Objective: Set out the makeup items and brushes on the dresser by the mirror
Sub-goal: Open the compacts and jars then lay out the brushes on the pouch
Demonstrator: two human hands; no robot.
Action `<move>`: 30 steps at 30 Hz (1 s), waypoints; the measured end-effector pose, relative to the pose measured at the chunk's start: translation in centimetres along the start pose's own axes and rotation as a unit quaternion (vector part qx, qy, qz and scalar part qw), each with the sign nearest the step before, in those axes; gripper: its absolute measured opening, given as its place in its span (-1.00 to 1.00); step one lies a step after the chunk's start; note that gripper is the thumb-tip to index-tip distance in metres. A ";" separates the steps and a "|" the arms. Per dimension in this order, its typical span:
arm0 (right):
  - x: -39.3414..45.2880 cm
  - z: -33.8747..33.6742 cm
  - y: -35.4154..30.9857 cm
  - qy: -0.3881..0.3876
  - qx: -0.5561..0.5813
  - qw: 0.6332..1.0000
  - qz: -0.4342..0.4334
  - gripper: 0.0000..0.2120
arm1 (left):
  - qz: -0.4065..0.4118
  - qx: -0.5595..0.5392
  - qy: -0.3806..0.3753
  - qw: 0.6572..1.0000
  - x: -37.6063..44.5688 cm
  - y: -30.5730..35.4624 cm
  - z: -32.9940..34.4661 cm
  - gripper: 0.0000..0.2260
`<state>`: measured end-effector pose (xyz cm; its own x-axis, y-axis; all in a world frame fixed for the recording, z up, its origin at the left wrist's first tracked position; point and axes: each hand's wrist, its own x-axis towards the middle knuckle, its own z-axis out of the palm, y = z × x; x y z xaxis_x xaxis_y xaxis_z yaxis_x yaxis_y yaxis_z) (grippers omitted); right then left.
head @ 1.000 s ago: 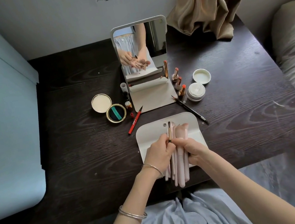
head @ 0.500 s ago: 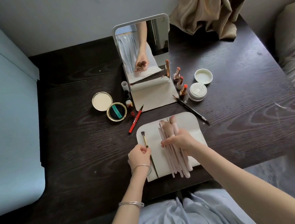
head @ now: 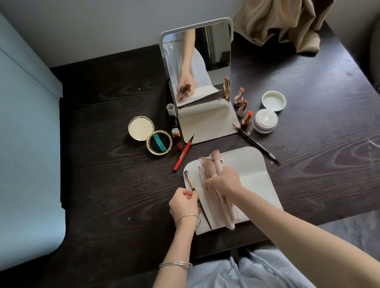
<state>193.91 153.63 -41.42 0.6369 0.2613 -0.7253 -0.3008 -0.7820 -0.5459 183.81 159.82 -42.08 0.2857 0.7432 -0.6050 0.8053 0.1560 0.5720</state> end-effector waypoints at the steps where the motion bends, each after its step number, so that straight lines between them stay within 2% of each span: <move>1: 0.0 0.2 0.0 0.002 -0.009 1.000 -0.005 -0.79 | -0.003 -0.010 0.000 1.000 0.0 0.0 0.1 -0.90; 7: 0.5 0.4 0.5 0.012 -0.010 1.000 -0.009 -0.80 | 0.010 0.020 0.003 1.000 0.1 0.0 0.2 -0.90; 14: 0.4 -0.1 0.7 -0.012 0.021 1.000 -0.012 -0.77 | 0.011 0.080 0.007 0.997 0.0 0.4 0.2 -0.88; 27: 0.6 -0.5 1.4 0.007 0.044 0.999 0.016 -0.83 | 0.007 0.107 -0.027 0.994 0.7 0.2 0.1 -0.82; 30: 0.6 -0.5 1.5 0.014 0.043 0.999 0.014 -0.79 | 0.011 0.116 -0.030 0.993 0.5 0.3 0.0 -0.81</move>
<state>194.19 152.36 -42.53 0.6468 0.2228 -0.7294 -0.3774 -0.7376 -0.5600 184.21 160.24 -42.27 0.3302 0.7035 -0.6294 0.8945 -0.0202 0.4466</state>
